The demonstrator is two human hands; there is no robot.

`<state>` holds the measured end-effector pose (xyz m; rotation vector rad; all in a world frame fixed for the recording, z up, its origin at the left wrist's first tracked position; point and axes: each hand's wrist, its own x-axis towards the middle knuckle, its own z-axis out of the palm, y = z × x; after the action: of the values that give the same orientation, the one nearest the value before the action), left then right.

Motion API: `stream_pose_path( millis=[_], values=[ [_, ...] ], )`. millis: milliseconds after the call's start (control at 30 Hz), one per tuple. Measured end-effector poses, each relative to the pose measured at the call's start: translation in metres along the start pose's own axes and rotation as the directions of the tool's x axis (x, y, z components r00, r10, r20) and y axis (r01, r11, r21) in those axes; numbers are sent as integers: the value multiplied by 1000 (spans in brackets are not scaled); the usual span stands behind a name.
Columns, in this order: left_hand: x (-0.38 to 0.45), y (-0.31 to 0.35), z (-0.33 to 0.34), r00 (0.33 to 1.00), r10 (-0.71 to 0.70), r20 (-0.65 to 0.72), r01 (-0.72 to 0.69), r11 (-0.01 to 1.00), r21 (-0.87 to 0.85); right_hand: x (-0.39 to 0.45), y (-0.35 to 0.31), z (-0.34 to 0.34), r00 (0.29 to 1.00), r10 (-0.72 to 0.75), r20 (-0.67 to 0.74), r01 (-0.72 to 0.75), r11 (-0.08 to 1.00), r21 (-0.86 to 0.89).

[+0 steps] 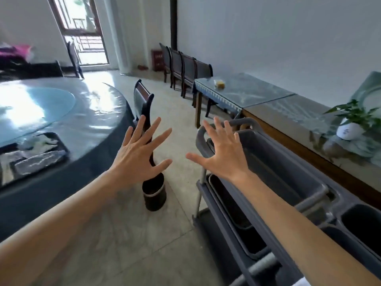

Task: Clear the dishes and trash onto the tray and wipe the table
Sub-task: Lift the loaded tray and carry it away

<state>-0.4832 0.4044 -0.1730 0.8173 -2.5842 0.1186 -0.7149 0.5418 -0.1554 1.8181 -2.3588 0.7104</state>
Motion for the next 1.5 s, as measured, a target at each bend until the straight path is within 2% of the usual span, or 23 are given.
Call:
stream_pose_path(
  millis=[233,467,733,867,1000,1267,1400,1500],
  values=[
    [-36,-155,-39,994,-106,-12,106,984,140,100,-139,75,990,-140,1,140,989,44],
    [-64,-275,-77,968,-239,-83,249,955,159,173,-250,134,966,-257,41,252,963,91],
    [-118,-379,-61,848,-529,-11,528,845,83,238,-322,220,923,-354,148,321,924,208],
    [-141,-436,-43,772,-635,31,631,771,81,274,-351,275,891,-390,232,327,906,270],
    [-150,-495,-21,673,-737,56,738,675,14,323,-383,333,830,-416,372,291,891,347],
    [-163,-597,23,409,-903,134,913,401,-79,415,-436,440,732,-426,532,152,863,482],
    [-174,-629,45,317,-931,179,945,294,-145,442,-459,489,682,-404,610,74,867,492],
    [-191,-668,60,192,-963,189,955,139,-261,460,-479,527,666,-351,658,-9,878,478]
  ],
)
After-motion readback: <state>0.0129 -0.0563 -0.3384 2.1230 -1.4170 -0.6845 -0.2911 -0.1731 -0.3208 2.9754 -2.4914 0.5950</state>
